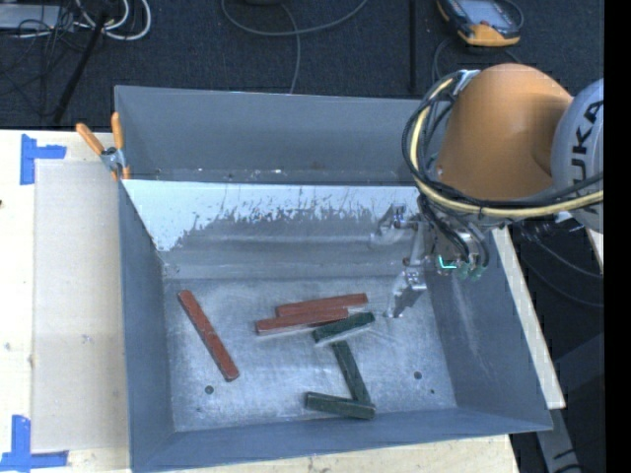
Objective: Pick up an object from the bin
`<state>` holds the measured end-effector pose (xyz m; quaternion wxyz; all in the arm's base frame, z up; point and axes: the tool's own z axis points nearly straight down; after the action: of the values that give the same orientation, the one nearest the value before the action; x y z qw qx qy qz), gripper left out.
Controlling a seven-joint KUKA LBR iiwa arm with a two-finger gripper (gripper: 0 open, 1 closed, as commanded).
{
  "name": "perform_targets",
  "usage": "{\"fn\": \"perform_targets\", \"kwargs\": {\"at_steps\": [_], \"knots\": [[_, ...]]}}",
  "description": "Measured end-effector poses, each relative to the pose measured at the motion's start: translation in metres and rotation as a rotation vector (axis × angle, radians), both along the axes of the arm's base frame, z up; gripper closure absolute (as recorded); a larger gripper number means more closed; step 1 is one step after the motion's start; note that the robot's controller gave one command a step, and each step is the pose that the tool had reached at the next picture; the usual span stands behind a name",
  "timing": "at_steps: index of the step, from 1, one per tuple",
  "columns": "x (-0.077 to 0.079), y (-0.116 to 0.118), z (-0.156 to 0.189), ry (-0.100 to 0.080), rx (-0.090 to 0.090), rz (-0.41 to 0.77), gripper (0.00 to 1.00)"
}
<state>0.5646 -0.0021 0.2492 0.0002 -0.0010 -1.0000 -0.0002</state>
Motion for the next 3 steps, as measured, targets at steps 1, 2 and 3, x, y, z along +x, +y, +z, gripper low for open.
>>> {"fn": "perform_targets", "kwargs": {"at_steps": [1,2,3], "knots": [[0.011,0.012,-0.038,-0.010,-0.001,0.015,0.00],[0.011,0.014,-0.101,-0.004,0.000,0.013,0.00],[-0.002,0.015,-0.168,-0.019,0.002,0.020,1.00]]}}
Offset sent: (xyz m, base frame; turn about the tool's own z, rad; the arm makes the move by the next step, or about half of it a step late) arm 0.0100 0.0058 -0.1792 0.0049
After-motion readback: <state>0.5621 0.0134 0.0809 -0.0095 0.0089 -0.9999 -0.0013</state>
